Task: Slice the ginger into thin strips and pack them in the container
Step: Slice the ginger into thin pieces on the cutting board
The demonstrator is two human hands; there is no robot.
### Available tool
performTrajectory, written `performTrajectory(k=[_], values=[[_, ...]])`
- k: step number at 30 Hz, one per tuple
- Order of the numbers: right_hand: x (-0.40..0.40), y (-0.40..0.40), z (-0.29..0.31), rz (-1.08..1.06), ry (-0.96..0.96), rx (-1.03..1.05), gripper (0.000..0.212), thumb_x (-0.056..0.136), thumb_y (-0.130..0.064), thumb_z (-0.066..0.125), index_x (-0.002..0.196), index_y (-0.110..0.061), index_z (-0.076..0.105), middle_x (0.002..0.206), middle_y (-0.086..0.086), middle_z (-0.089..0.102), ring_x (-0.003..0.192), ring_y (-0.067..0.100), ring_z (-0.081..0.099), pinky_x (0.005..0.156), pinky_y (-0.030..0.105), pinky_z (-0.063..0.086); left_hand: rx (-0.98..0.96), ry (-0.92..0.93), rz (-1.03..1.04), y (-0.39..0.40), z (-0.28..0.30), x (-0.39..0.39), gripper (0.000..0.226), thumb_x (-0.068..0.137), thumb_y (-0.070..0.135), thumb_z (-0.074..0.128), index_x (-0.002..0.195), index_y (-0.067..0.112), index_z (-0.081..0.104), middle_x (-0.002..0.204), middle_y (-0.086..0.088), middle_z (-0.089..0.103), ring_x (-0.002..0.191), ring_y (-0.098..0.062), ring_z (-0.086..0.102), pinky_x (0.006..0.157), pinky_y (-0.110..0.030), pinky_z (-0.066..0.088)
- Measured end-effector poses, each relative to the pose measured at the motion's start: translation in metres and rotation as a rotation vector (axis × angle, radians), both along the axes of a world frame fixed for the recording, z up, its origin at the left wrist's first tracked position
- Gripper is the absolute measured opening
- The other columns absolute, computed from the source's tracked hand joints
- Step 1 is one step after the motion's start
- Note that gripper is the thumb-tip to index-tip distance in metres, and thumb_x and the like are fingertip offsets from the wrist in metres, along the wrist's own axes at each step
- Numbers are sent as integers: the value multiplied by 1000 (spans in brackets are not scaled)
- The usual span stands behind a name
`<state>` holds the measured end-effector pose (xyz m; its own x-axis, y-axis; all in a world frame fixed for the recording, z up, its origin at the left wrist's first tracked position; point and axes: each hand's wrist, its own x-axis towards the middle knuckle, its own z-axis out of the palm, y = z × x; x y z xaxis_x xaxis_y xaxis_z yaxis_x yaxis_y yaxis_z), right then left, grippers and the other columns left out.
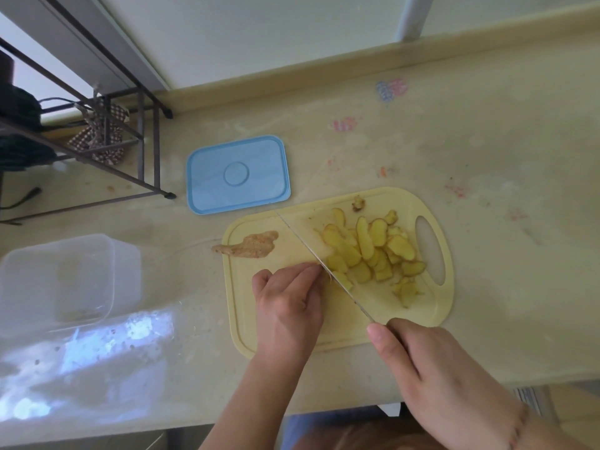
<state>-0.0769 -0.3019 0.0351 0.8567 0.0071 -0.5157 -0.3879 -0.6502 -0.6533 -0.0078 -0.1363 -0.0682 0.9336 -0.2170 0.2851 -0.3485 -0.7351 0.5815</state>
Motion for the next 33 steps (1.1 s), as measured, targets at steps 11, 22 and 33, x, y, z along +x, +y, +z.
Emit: performTrajectory(k=[11,22,33], values=[[0,2,-2,20,-13,2,53,80,-68,12,61,-23,34,65,-35,52,59,6,49,52,22,35,9,-58,-4,1,-7,0,28,84,8,53,84,14,80,92,6,77,79,-6,63,76,-28,30],[18,11,-29,6,-8,-35,58,81,-68,9,63,-22,40,55,-4,43,51,11,42,52,25,34,-6,-70,-28,2,-12,0,25,85,7,56,88,14,80,96,5,77,83,-7,66,77,-27,31],[6,7,-16,-47,-71,15,57,85,-65,20,61,-18,43,48,0,44,53,11,47,51,23,34,0,1,49,1,-6,-2,12,88,15,67,90,18,79,92,11,75,83,-5,66,73,-37,37]])
